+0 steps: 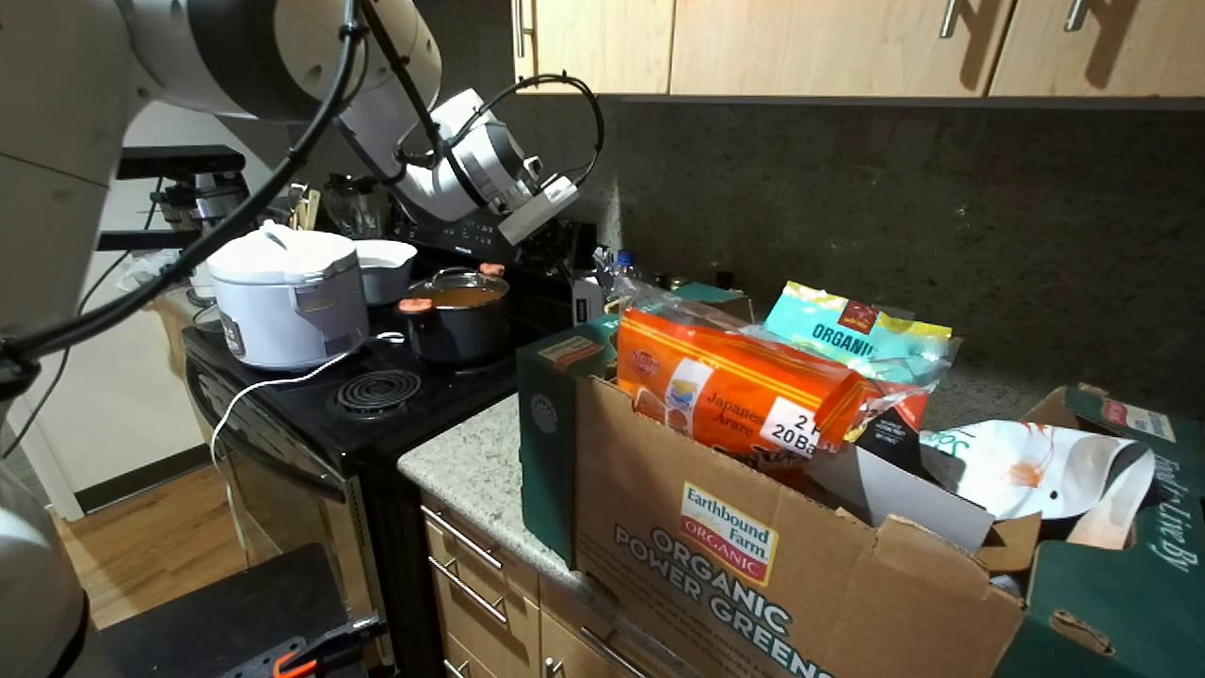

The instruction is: Lay the box on its side

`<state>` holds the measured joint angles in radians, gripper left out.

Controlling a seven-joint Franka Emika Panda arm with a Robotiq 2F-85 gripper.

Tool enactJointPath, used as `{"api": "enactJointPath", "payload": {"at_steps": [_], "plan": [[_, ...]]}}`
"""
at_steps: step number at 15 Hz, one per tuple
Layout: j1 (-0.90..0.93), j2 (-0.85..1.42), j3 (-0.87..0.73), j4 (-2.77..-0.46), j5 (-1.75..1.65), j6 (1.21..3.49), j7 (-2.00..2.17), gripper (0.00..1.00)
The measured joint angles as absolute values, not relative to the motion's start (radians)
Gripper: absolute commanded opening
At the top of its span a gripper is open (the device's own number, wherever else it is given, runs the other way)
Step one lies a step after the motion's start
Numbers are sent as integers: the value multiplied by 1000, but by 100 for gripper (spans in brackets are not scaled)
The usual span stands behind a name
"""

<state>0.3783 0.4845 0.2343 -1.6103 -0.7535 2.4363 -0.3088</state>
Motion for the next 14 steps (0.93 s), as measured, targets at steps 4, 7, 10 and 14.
{"api": "enactJointPath", "payload": {"at_steps": [4, 7, 10, 14], "plan": [[381, 484, 235, -1615, -753, 2433, -311, 0], [382, 484, 241, -1621, -750, 2426, -314, 0], [382, 483, 247, -1629, -743, 2417, -316, 0], [382, 474, 254, -1645, -703, 2401, -381, 0]]}}
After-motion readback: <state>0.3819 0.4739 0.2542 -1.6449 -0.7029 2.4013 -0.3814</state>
